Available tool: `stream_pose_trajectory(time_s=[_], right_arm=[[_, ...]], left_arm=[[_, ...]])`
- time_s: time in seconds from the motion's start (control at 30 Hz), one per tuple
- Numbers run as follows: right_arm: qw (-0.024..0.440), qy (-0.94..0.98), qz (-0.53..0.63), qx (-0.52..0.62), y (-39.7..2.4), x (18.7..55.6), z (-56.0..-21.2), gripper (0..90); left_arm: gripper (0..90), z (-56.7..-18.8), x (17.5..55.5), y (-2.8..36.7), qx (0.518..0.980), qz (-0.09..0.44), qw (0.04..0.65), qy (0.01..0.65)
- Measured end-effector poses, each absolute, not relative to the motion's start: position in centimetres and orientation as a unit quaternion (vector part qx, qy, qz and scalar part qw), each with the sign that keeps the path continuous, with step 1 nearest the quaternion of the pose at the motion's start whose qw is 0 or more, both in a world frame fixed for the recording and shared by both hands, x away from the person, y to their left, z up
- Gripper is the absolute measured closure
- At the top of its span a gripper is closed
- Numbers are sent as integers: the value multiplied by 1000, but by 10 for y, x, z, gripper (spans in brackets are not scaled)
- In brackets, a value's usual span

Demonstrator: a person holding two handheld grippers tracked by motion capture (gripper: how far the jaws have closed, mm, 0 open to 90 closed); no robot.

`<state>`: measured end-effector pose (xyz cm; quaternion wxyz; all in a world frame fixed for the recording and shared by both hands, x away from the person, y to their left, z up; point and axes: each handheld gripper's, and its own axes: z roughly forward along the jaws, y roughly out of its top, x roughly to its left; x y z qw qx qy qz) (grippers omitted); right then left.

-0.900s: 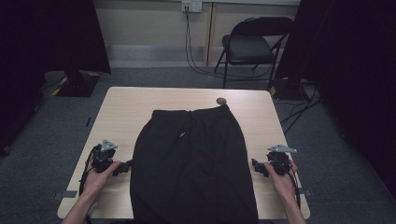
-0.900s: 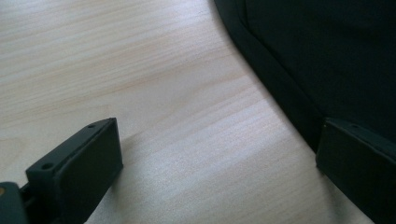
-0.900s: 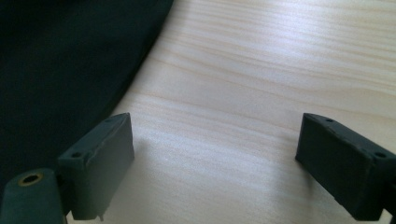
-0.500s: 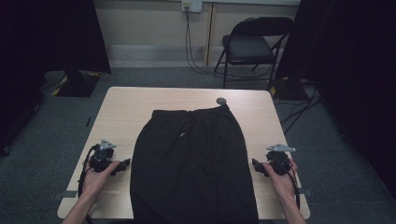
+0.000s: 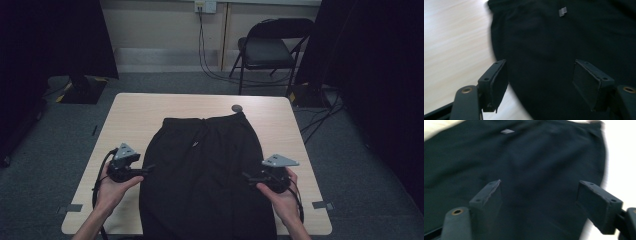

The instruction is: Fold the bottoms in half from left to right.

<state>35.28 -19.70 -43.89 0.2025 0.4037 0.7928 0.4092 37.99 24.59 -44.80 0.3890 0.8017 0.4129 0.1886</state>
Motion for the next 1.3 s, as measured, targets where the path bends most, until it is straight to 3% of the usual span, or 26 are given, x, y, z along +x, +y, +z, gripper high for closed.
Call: stream_pose_trajectory(time_s=[0.27,0.43,0.57,1.0,1.3], right_arm=[[163,832,418,326,-130,339,-441,335],[117,856,412,289,-95,337,-459,422],[94,873,392,276,-75,336,-484,422],[121,874,376,283,-88,336,-500,385],[122,874,373,286,-130,330,-499,387]], left_arm=[[275,-460,401,214,827,156,375,388],[385,-477,403,210,841,142,367,370],[430,-485,406,208,849,136,358,365],[409,-497,394,202,846,150,360,363],[370,-497,379,175,855,131,368,342]])
